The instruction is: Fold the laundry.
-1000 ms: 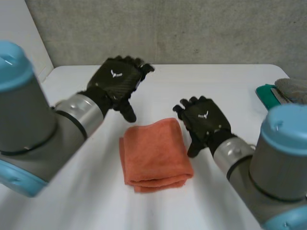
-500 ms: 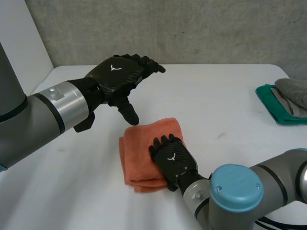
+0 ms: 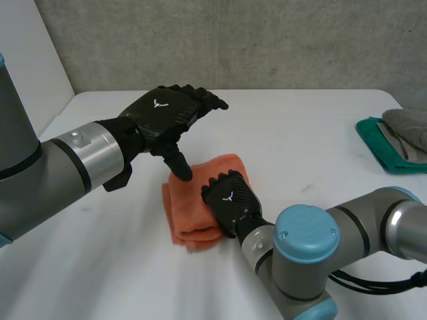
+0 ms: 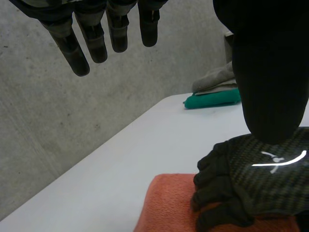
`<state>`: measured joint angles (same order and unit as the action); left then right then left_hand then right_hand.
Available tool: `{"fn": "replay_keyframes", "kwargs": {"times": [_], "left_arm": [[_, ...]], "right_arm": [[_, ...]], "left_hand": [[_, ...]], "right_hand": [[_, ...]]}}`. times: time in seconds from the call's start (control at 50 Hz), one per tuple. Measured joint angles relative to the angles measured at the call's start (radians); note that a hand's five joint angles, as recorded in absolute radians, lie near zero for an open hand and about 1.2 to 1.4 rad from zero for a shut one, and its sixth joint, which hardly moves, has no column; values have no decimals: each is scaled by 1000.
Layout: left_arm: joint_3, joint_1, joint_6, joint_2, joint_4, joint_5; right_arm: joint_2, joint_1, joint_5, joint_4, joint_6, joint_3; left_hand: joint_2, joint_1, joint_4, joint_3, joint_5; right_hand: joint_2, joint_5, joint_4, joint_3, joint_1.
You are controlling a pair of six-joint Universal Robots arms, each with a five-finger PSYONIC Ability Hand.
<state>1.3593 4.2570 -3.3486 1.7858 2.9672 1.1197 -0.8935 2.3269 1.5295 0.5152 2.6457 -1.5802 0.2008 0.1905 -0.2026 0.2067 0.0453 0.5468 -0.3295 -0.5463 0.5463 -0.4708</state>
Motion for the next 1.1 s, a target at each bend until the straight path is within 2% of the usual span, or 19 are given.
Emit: {"fn": "replay_keyframes", "kwargs": {"times": [0.08,0.1,0.16,0.18,0.38,0.4,0.56,0.72,0.8,0.84,0.9,0.96,1.1], "left_arm": [[5,0,0,-1,1,0],[8,0,0,-1,1,0],[12,0,0,-2,2,0],[14,1,0,-3,2,-1],[17,5,0,-4,4,-1],[17,6,0,-5,6,-1],[19,14,0,-11,9,-1],[20,19,1,-12,11,-1],[22,16,1,-11,17,0],[23,15,1,-11,18,0],[26,14,5,-10,23,1],[27,15,9,-10,24,1],[20,18,28,-11,24,1]], "right_arm": [[18,0,-2,-4,2,25],[21,-1,-2,-5,2,30],[37,-1,-5,-7,5,51],[44,-2,-6,-8,6,61],[51,-61,-12,-36,5,83],[37,-120,-23,-65,2,78],[-40,-356,-133,-173,-31,52],[-69,-592,-291,-253,-182,80],[-33,-669,-386,-285,-290,156],[-27,-676,-398,-289,-303,170],[3,-701,-450,-305,-316,299],[15,-712,-462,-307,-270,413],[66,-754,-430,-301,-4,809]], "left_hand": [[0,0,0,0,0],[0,0,0,0,0],[0,0,0,0,0],[0,0,0,0,0],[0,0,0,0,0],[0,0,0,0,0],[0,0,0,0,0],[0,0,0,0,0],[0,0,0,0,0],[0,0,0,0,0],[0,0,0,0,0],[0,0,0,0,0],[0,0,0,0,0]], "right_hand": [[170,-151,-159,161,-119],[309,-284,-300,309,-218],[360,-336,-352,357,-253],[575,-541,-582,536,-388],[597,-561,-628,559,-396],[597,-561,-628,559,-396],[597,-561,-628,559,-400],[597,-561,-633,566,-405],[597,-561,-636,566,-405],[597,-561,-636,566,-405],[597,-561,-636,566,-412],[597,-561,-636,566,-412],[597,-561,-641,566,-416]]}}
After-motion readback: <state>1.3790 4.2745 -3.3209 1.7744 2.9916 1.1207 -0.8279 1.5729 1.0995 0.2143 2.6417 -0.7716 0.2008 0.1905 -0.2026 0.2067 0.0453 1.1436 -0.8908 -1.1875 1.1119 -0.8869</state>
